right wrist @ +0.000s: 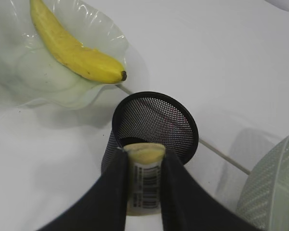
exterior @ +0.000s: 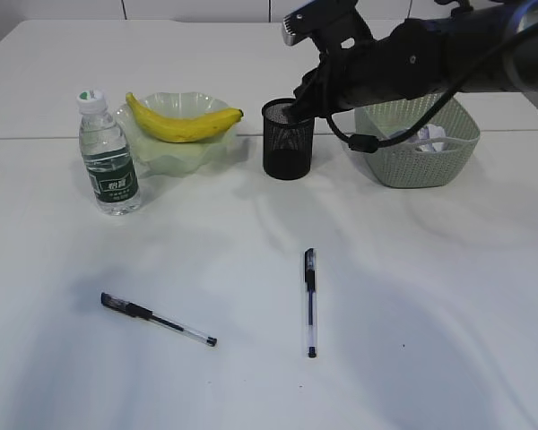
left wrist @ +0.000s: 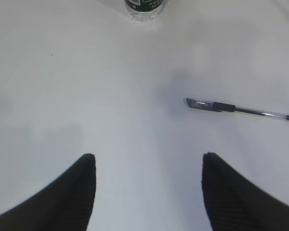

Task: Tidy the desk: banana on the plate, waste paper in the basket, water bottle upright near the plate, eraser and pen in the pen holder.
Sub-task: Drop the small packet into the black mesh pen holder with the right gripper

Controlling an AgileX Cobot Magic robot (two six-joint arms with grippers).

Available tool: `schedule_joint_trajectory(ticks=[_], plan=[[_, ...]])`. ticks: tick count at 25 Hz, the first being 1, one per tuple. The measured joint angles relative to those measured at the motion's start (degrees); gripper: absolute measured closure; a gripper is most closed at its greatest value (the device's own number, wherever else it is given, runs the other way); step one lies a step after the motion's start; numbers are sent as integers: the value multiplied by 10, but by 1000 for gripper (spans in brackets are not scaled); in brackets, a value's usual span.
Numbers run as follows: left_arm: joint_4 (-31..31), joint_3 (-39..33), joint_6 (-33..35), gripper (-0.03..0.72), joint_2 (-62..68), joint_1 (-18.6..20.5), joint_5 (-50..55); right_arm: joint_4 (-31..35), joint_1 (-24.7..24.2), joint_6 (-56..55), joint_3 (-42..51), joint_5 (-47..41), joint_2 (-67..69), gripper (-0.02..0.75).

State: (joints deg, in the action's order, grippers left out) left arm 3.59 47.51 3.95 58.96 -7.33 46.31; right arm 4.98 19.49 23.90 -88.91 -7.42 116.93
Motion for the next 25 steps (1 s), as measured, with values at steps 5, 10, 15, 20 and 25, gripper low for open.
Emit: schedule_joint_trajectory(ticks=[5, 10, 15, 20, 25], plan=[[0, 0, 0, 201, 0, 0, -5, 0, -2, -1, -40, 12, 40, 628], [0, 0, 0, 204, 1, 0, -13, 1, -3, -1, -80, 29, 77, 628], [0, 0, 0, 212, 14, 0, -18, 1, -9, -1, -126, 38, 120, 628], [0, 0, 0, 216, 21, 0, -22, 1, -18, -1, -160, 42, 153, 628], [0, 0, 0, 220, 21, 0, -22, 7, -20, -1, -174, 48, 169, 628]])
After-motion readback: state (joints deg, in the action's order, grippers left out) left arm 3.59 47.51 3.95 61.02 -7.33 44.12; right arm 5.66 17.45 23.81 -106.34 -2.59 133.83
